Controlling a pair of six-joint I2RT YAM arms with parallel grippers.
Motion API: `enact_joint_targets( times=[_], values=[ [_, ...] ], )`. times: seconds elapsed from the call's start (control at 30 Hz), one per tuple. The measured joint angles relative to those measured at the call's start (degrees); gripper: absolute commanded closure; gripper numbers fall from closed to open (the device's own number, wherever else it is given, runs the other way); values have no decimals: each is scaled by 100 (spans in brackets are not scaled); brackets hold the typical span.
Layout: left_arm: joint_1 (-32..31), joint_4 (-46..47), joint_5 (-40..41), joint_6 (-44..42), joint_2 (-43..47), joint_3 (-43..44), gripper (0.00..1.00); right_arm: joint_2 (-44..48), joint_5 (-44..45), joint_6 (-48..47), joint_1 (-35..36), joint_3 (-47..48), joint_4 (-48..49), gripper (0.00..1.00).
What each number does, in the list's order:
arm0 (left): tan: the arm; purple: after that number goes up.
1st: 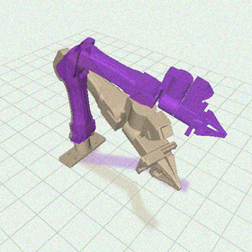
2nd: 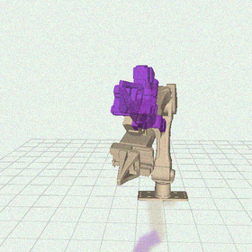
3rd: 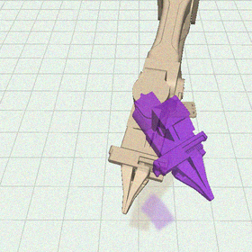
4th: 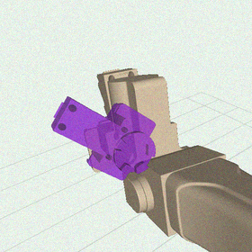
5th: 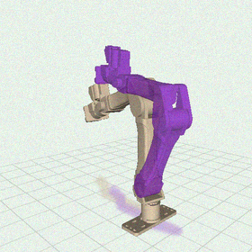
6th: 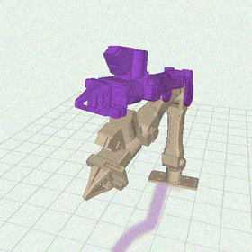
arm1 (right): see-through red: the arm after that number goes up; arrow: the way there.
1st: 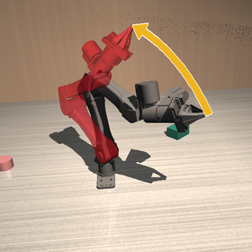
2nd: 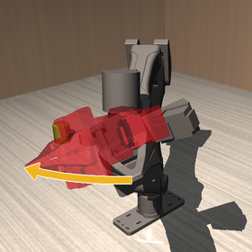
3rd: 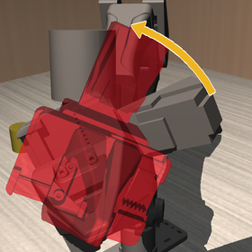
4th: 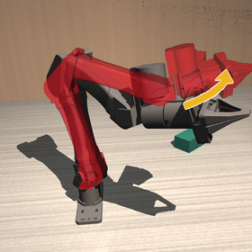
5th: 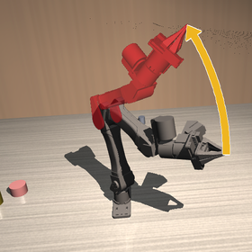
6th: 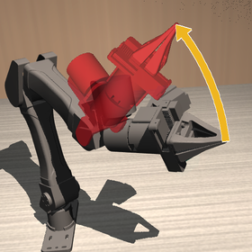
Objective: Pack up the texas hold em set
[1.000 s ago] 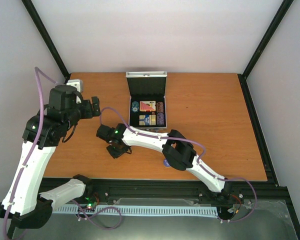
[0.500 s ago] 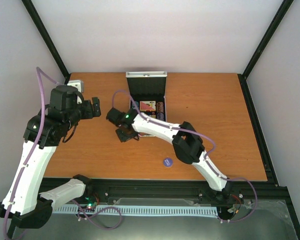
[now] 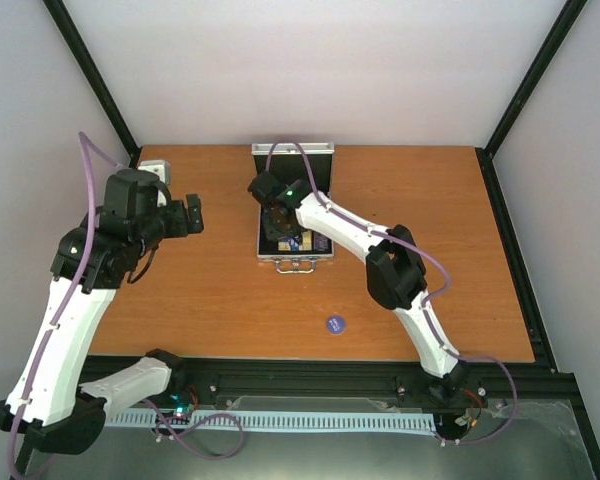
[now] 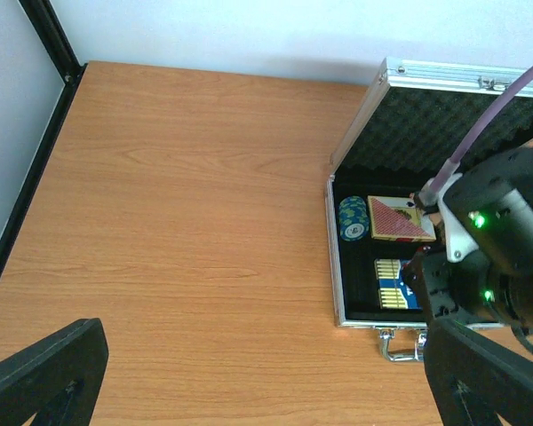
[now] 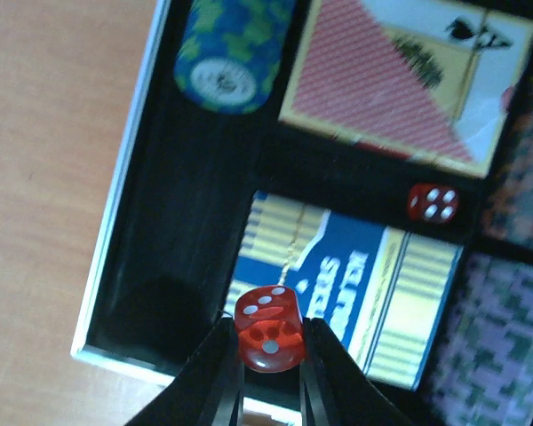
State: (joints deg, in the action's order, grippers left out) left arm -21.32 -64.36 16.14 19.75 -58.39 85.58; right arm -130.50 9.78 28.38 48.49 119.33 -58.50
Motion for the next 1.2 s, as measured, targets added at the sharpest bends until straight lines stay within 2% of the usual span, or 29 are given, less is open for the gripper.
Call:
enact_joint_targets(
  times=[0.3, 1.03, 1.1, 1.2],
  values=[
    [0, 2, -2, 0, -76, -74, 0, -651, 234, -57, -280, 664, 203, 97],
    [0, 0, 35, 0, -264, -79, 0, -1128, 225, -138, -581, 645, 463, 97],
    [0, 2, 35, 0, -275, -81, 0, -1132, 216, -138, -581, 636, 470, 93],
    [0, 0, 35, 0, -291, -81, 0, -1134, 208, -138, -590, 634, 472, 77]
  ],
)
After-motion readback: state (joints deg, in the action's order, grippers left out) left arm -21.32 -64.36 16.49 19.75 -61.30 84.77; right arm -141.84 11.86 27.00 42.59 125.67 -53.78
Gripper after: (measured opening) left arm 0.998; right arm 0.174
